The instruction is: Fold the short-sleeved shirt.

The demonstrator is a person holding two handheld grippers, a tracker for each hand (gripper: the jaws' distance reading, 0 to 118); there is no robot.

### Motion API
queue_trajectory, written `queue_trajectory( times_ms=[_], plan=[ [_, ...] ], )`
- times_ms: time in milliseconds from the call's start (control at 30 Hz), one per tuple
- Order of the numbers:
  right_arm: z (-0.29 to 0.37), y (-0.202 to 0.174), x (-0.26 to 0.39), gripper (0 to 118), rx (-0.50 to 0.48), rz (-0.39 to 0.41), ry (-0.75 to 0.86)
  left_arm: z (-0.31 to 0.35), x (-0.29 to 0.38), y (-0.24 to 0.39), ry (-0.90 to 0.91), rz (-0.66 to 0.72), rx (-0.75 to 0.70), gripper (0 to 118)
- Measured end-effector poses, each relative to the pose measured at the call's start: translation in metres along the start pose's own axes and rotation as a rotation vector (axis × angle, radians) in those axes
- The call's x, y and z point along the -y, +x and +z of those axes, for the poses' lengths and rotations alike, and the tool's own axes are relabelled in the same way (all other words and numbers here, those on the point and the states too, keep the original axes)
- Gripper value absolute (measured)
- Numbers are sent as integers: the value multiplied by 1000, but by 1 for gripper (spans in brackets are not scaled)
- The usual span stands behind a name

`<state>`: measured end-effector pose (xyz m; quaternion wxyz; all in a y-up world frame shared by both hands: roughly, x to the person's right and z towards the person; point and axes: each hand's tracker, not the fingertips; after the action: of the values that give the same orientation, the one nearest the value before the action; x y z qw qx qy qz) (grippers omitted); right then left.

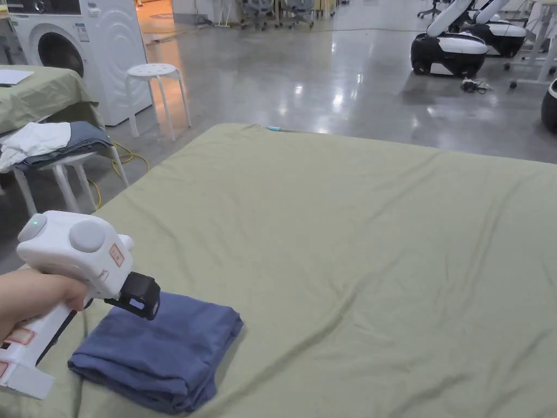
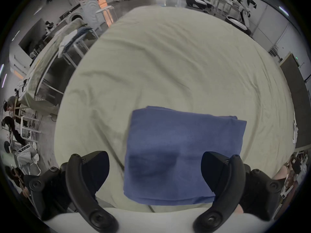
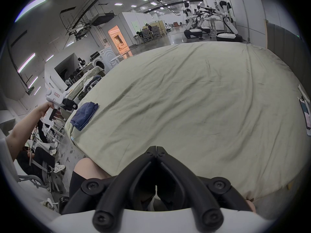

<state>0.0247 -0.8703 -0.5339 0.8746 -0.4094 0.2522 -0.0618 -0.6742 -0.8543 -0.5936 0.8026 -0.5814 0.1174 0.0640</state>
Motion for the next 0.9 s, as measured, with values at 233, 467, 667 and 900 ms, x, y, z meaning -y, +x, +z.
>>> queue_trajectory(
  times_ms=[233,467,667,900],
  plan=[
    [12,0,4,0,-13,18,33,76,18,17,305,36,-63,1],
    [44,4,3,0,29,46,122,147,52,88,594,-79,30,0],
    [78,2,-14,0,112,110,275,196,120,213,861,-105,126,0],
    [115,-10,-37,0,236,222,484,195,151,331,1004,-127,242,0]
  ],
)
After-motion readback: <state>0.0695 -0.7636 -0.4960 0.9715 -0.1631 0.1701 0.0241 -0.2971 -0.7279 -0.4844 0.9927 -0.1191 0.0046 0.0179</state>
